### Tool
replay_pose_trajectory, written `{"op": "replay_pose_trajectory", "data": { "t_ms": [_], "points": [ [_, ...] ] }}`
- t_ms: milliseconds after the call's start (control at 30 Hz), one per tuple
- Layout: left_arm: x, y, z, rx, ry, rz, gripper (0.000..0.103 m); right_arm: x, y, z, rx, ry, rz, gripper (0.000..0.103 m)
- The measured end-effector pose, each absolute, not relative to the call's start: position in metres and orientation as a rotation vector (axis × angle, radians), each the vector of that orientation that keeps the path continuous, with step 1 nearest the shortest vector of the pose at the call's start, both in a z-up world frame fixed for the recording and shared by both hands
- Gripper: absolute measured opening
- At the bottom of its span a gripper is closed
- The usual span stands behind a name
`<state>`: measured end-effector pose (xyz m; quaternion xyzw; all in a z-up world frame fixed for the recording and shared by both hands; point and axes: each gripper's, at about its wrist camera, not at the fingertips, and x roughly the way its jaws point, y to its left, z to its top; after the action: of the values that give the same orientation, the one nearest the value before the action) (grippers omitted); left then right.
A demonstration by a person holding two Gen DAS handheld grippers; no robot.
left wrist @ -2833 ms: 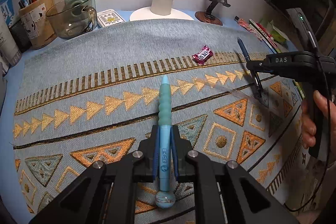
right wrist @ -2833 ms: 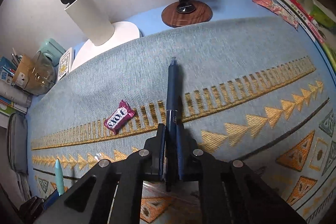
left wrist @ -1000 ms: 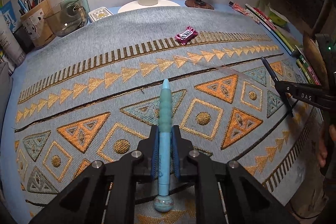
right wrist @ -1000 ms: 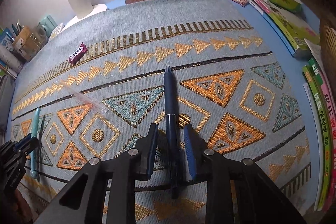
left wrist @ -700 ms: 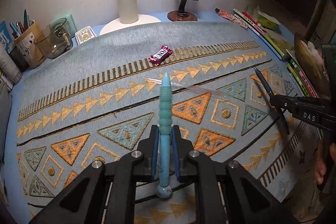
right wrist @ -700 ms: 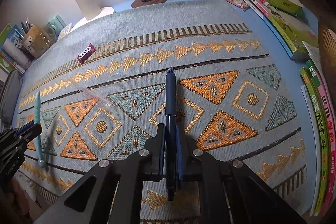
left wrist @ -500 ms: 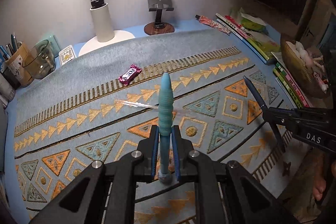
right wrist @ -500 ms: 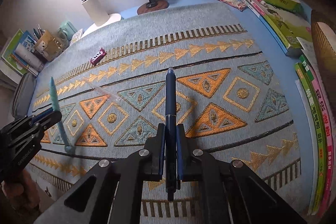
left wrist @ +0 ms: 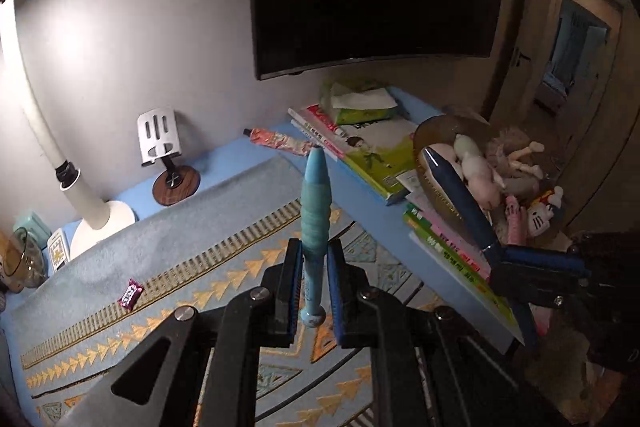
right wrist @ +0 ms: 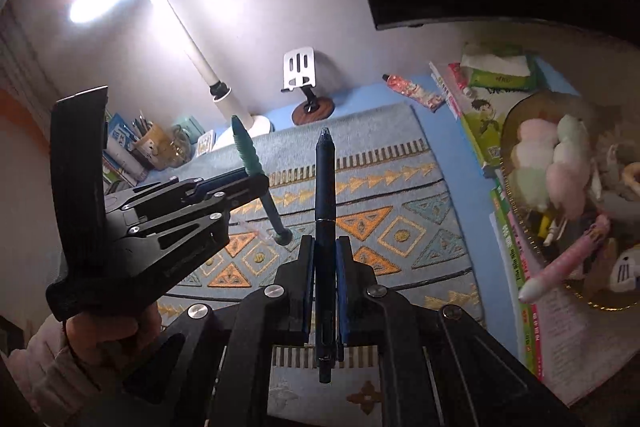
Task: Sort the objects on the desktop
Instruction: 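Carry the teal pen and dark blue pen to the glass bowl, then open both tools to drop the pens into the bowl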
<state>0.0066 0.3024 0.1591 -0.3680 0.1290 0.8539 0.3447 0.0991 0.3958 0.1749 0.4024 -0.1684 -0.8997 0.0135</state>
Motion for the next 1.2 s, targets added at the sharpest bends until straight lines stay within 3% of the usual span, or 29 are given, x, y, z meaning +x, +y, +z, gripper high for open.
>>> {"op": "replay_pose_trajectory", "data": {
  "t_ms": [267,533,1200],
  "points": [
    [0.027,0.404,0.182,-0.827,0.364,2.103,0.01,0.133,0.486,0.206,1.155,-0.645,-2.977,0.011],
    [0.034,0.475,0.172,-0.8,0.336,2.048,0.01,0.155,0.562,0.202,1.183,-0.727,-3.073,0.011],
    [0.004,0.509,0.131,-0.997,0.196,1.959,0.01,0.128,0.608,0.166,1.349,-0.765,-2.982,0.011]
  ]
}}
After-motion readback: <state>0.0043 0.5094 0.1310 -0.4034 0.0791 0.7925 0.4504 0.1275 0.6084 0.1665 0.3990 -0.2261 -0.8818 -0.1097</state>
